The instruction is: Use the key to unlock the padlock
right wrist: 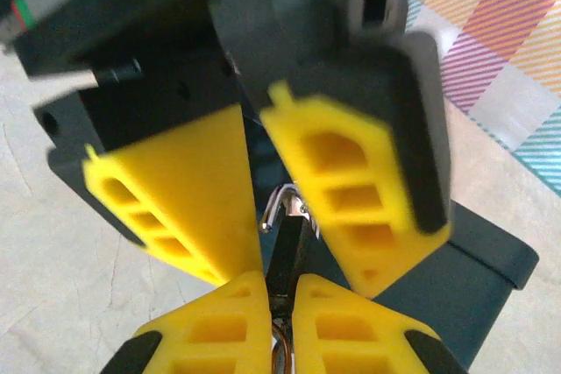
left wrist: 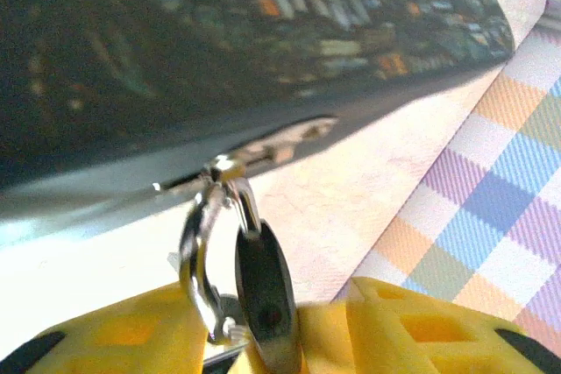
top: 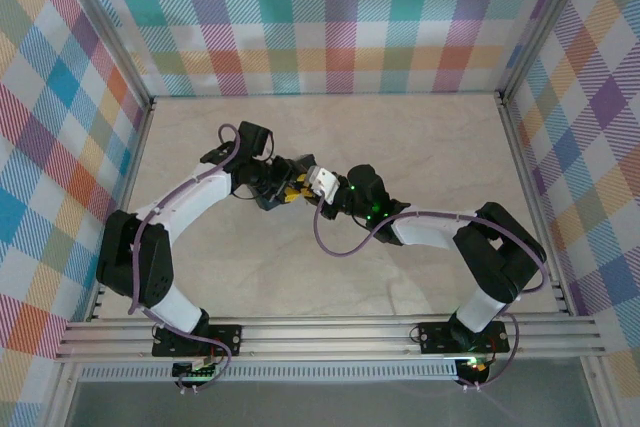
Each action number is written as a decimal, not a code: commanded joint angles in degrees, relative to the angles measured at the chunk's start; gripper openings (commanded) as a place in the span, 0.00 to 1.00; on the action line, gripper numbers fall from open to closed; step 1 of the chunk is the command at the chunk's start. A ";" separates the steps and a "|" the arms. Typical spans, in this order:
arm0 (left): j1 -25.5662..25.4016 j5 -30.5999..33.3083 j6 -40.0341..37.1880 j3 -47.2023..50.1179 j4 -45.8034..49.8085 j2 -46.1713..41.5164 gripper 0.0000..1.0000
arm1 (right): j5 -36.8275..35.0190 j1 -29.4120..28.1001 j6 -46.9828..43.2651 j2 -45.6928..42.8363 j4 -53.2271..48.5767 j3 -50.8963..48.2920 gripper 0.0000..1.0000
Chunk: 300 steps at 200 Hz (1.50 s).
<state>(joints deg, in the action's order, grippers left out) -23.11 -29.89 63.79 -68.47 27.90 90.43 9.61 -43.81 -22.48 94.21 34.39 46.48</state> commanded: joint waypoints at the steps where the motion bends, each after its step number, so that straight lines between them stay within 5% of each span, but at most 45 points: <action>1: 0.08 2.38 -2.24 -3.25 4.83 -3.65 0.58 | -1.10 0.00 1.90 0.27 -1.69 0.60 0.03; 57: 3.30 9.44 -6.72 -5.07 12.97 -6.52 0.64 | -1.17 1.25 7.19 -0.09 -2.47 0.51 0.02; 106: 4.60 24.13 -19.76 -8.81 22.17 -4.61 0.64 | -1.47 1.45 13.55 2.63 -4.71 0.46 0.02; 158: 6.77 28.31 -26.87 -7.09 16.39 0.74 0.64 | -6.17 1.44 27.21 6.67 4.57 -4.05 0.03; 206: 6.77 35.34 -34.74 -10.98 15.34 6.97 0.64 | -7.09 1.52 30.99 9.51 5.79 -5.43 0.09; 300: 6.85 29.13 -48.04 -11.47 4.89 13.67 0.66 | -1.90 2.23 26.73 13.86 -7.34 4.06 0.20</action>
<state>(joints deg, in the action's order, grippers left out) -16.93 2.46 19.49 -78.43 35.29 102.94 5.69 -42.15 5.15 106.87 29.32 47.55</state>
